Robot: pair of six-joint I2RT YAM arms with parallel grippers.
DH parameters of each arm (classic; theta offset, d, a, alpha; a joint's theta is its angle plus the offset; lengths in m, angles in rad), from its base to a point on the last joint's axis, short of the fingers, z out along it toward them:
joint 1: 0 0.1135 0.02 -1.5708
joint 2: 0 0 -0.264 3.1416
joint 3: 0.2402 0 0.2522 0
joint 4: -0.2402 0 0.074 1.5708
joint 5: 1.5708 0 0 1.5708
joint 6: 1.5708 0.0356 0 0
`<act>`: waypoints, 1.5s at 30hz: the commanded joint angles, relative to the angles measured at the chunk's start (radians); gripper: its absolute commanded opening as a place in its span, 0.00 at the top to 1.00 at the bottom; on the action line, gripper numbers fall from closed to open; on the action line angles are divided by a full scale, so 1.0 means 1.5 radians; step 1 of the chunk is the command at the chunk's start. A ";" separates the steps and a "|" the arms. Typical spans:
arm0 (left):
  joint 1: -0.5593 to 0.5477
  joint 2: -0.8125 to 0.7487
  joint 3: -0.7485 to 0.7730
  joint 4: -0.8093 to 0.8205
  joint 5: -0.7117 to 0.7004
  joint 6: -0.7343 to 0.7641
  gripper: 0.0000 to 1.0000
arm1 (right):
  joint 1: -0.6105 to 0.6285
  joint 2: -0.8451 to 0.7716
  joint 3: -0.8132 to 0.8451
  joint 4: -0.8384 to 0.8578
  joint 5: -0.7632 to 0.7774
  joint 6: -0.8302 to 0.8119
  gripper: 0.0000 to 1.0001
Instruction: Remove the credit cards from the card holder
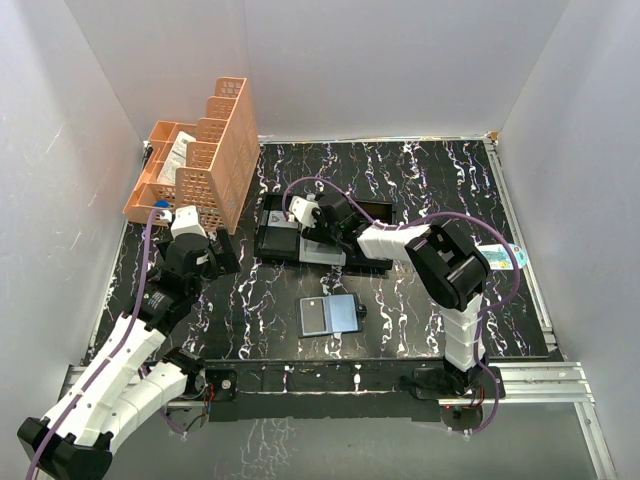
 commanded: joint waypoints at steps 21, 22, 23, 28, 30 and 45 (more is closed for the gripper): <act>0.003 0.004 -0.004 0.009 0.000 0.009 0.01 | -0.006 -0.115 0.012 -0.013 -0.079 0.064 0.28; 0.003 0.004 -0.004 0.009 -0.001 0.009 0.01 | -0.006 -0.129 0.008 -0.010 -0.078 0.072 0.28; 0.003 0.004 -0.003 0.010 -0.001 0.009 0.01 | -0.006 -0.144 0.002 -0.004 -0.075 0.081 0.28; 0.003 0.005 -0.005 0.010 -0.002 0.009 0.01 | -0.006 -0.241 -0.061 0.052 -0.051 0.167 0.28; 0.003 0.006 -0.005 0.011 -0.004 0.009 0.01 | -0.006 -0.283 -0.092 0.073 -0.033 0.228 0.27; 0.003 0.033 0.008 -0.002 0.001 -0.004 0.01 | -0.007 -0.501 -0.198 -0.083 0.072 0.808 0.02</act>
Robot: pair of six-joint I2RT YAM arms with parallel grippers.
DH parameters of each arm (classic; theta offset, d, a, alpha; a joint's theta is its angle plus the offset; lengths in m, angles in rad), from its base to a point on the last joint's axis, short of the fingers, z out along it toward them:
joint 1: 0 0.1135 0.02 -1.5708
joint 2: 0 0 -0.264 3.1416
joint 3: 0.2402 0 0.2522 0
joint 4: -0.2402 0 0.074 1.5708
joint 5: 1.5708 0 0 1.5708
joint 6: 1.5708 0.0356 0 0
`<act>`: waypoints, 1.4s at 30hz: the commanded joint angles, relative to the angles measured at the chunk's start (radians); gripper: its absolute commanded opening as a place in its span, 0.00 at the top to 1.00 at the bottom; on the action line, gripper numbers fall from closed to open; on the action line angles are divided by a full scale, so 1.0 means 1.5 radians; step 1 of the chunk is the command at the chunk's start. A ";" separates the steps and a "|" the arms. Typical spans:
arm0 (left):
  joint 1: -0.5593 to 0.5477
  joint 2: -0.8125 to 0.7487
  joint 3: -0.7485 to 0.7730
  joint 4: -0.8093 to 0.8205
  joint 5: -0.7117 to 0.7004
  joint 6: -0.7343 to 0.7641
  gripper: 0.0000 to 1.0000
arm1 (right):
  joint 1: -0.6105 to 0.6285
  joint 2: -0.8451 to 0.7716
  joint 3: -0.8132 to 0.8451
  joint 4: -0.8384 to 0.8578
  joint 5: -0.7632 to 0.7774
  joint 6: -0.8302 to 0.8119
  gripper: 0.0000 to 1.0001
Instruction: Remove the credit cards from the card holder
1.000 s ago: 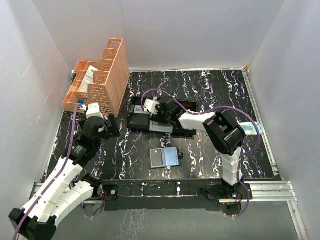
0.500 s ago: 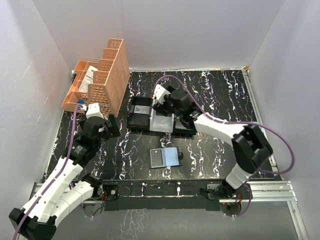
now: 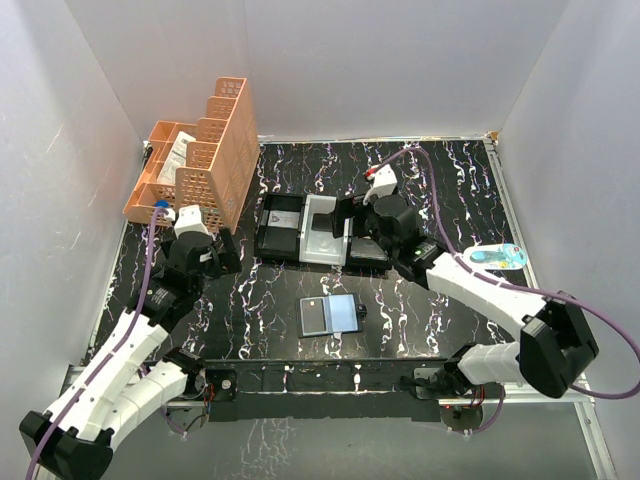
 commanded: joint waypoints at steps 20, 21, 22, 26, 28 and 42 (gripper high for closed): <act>0.003 0.010 0.008 -0.003 0.262 -0.288 0.02 | -0.004 -0.115 -0.117 -0.056 -0.271 0.388 0.07; 0.002 0.008 -0.005 0.007 0.276 -0.289 0.02 | -0.004 -0.099 -0.109 -0.072 -0.288 0.392 0.12; 0.003 0.009 -0.016 0.013 0.286 -0.290 0.02 | -0.004 -0.085 -0.100 -0.090 -0.300 0.397 0.17; 0.003 0.022 -0.033 0.022 0.304 -0.288 0.03 | 0.004 -0.055 -0.085 -0.139 -0.312 0.401 0.34; 0.002 0.029 -0.039 0.036 0.314 -0.292 0.04 | 0.010 -0.057 -0.086 -0.153 -0.293 0.401 0.38; 0.002 0.037 -0.031 0.041 0.335 -0.289 0.09 | 0.049 0.036 -0.049 -0.211 -0.304 0.374 0.54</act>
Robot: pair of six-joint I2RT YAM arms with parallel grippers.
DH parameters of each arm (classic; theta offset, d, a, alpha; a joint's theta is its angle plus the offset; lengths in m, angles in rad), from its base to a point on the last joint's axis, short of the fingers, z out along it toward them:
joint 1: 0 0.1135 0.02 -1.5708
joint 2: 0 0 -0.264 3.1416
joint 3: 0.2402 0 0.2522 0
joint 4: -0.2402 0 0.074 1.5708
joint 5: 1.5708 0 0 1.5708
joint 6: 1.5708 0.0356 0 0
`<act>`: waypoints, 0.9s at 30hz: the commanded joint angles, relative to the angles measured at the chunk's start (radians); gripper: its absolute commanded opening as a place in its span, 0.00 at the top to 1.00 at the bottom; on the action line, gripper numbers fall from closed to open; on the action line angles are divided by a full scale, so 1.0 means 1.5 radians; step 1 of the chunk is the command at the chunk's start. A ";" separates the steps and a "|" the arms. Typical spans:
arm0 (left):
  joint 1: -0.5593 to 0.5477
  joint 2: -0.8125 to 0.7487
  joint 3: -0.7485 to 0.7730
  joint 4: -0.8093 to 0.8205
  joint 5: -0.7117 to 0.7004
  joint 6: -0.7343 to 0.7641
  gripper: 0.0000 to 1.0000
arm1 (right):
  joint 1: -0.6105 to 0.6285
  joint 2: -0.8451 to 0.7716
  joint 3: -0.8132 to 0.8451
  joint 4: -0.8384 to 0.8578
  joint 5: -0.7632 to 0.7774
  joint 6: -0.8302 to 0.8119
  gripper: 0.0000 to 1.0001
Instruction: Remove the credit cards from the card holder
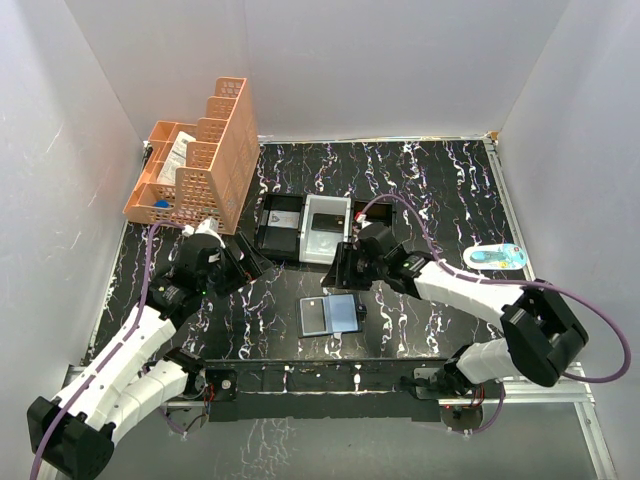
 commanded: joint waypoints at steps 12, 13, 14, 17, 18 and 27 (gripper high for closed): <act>0.002 0.039 -0.022 0.070 0.099 0.008 0.14 | 0.048 0.071 0.026 0.021 -0.003 -0.020 0.61; 0.002 0.045 -0.020 0.071 0.104 0.012 0.14 | 0.050 0.077 0.026 0.026 -0.008 -0.019 0.62; 0.002 0.052 -0.016 0.069 0.108 0.017 0.15 | 0.052 0.085 0.026 0.035 -0.014 -0.016 0.63; 0.001 0.066 -0.009 0.060 0.117 0.031 0.19 | 0.058 0.107 0.020 0.057 -0.028 -0.003 0.66; 0.001 0.069 -0.011 0.057 0.118 0.032 0.20 | 0.060 0.114 0.018 0.060 -0.027 0.000 0.66; -0.003 0.093 -0.032 0.081 0.155 0.046 0.32 | 0.064 0.164 -0.028 0.142 0.043 0.087 0.68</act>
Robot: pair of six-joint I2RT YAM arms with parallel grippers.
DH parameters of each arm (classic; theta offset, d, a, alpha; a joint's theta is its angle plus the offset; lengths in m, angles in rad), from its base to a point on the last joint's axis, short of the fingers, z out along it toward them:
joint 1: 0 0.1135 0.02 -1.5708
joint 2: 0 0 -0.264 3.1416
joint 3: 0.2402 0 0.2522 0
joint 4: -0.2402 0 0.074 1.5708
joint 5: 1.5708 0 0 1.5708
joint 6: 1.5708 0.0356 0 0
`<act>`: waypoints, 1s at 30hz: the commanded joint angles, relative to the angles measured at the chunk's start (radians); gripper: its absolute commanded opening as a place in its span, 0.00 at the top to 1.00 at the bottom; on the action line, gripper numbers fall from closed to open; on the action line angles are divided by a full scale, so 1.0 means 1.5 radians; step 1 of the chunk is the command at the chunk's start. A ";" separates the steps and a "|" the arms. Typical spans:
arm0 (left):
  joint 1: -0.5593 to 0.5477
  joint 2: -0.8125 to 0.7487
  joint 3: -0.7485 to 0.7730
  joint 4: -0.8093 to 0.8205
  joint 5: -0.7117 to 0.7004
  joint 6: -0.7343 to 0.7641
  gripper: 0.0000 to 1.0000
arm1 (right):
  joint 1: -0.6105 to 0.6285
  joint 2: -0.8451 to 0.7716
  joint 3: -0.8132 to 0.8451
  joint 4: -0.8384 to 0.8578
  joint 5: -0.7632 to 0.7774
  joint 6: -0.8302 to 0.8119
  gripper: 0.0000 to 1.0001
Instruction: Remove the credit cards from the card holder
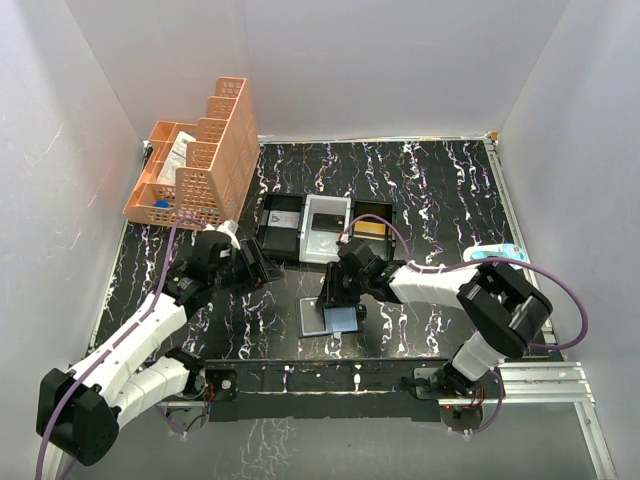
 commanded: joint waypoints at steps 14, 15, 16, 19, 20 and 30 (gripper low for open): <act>-0.170 0.210 -0.017 0.115 -0.063 -0.040 0.58 | 0.007 0.053 -0.077 0.203 0.077 0.134 0.70; -0.178 0.222 -0.012 0.108 -0.080 -0.044 0.61 | 0.007 0.053 -0.074 0.202 0.077 0.132 0.71; -0.182 0.228 -0.010 0.110 -0.092 -0.050 0.63 | 0.007 0.052 -0.071 0.196 0.076 0.125 0.71; -0.192 0.236 -0.019 0.148 -0.086 -0.057 0.66 | 0.007 0.052 -0.060 0.189 0.058 0.106 0.71; -0.193 0.239 -0.020 0.148 -0.087 -0.057 0.67 | 0.006 0.052 -0.055 0.190 0.046 0.102 0.71; -0.195 0.293 -0.024 0.176 -0.083 -0.056 0.86 | 0.007 0.037 0.016 0.109 -0.018 -0.001 0.72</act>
